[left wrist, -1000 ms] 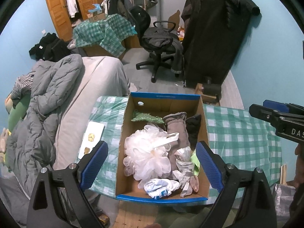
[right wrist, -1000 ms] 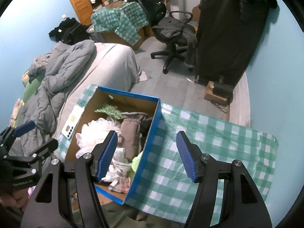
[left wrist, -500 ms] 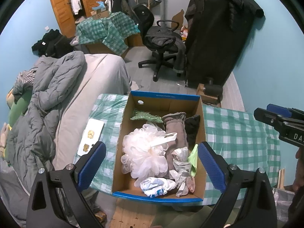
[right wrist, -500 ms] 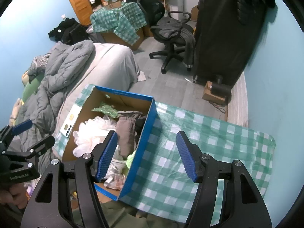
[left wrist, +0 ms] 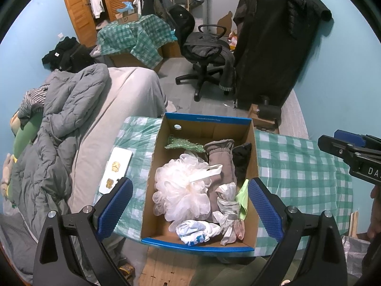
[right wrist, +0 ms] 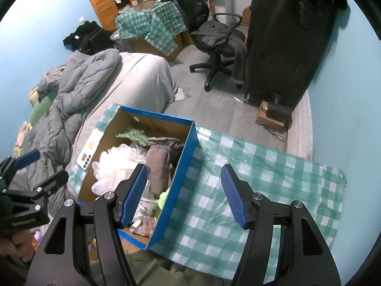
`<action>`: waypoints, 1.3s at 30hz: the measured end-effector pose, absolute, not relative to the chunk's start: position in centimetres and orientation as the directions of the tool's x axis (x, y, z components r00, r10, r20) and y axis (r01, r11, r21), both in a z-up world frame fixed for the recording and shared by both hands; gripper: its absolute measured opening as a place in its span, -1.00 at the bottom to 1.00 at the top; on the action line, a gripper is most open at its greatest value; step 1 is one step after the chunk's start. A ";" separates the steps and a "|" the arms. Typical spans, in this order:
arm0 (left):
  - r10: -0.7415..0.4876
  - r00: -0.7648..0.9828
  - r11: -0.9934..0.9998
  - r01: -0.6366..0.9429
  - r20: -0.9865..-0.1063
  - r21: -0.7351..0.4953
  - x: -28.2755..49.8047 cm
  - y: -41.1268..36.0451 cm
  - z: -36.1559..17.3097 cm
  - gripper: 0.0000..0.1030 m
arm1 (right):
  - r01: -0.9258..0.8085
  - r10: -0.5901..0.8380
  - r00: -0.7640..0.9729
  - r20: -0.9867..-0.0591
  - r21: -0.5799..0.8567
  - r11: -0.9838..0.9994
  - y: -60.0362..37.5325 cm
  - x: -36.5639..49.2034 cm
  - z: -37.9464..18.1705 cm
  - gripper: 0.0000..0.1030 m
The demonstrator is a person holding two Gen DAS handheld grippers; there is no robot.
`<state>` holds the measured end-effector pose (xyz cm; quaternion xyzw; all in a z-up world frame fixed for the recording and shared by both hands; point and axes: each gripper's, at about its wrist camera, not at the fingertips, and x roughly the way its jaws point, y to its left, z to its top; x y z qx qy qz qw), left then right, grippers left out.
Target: Organize soft objects
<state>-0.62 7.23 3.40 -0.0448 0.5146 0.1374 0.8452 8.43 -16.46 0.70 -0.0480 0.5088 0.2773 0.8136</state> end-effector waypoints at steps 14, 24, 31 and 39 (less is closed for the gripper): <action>0.186 0.432 0.958 -0.280 -0.882 0.064 -0.7 7.1 3.5 0.91 | -0.501 0.404 0.326 -0.855 0.206 0.841 -16.6 8.4 0.7 0.24; 0.184 0.433 0.958 -0.279 -0.883 0.063 -0.6 7.3 3.4 0.91 | -0.500 0.406 0.327 -0.853 0.208 0.840 -16.7 8.4 0.6 0.24; 0.186 0.431 0.958 -0.281 -0.883 0.064 -0.6 7.2 3.4 0.91 | -0.501 0.406 0.326 -0.854 0.208 0.840 -16.8 8.6 0.6 0.24; 0.175 0.432 0.956 -0.289 -0.885 0.048 -1.2 7.1 3.5 0.91 | -0.501 0.406 0.325 -0.854 0.209 0.840 -16.9 8.6 0.6 0.24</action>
